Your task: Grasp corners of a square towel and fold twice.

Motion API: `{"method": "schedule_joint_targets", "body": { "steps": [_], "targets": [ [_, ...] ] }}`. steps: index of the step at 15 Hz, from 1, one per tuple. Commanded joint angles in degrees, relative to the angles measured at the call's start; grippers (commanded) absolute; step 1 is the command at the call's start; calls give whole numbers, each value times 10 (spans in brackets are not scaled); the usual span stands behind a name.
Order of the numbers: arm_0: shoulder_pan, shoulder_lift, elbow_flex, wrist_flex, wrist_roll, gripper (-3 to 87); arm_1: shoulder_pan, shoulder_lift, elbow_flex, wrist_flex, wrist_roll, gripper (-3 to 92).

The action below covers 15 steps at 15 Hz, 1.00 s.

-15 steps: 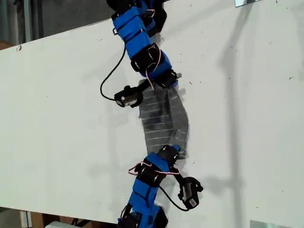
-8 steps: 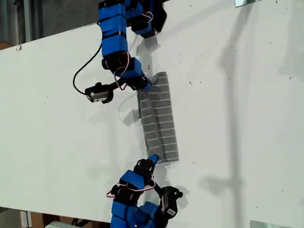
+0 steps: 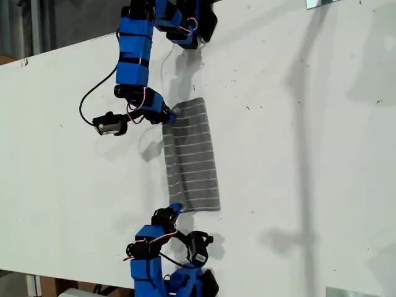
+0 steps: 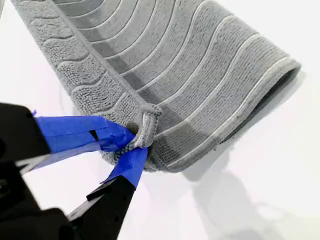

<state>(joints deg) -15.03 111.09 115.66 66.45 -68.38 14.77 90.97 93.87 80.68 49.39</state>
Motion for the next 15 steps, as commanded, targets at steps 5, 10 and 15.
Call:
{"method": "schedule_joint_targets", "body": {
  "steps": [5, 10, 15],
  "targets": [
    [-64, -80, -58, 21, 48, -3, 67, -36, -3, -13, -23, -2],
    [41, -87, -105, 80, 16, -3, -24, -2, 9, 57, -3, -2],
    [128, -123, -106, 56, -39, -3, -129, 6, 39, 73, 67, -2]
  ]
}}
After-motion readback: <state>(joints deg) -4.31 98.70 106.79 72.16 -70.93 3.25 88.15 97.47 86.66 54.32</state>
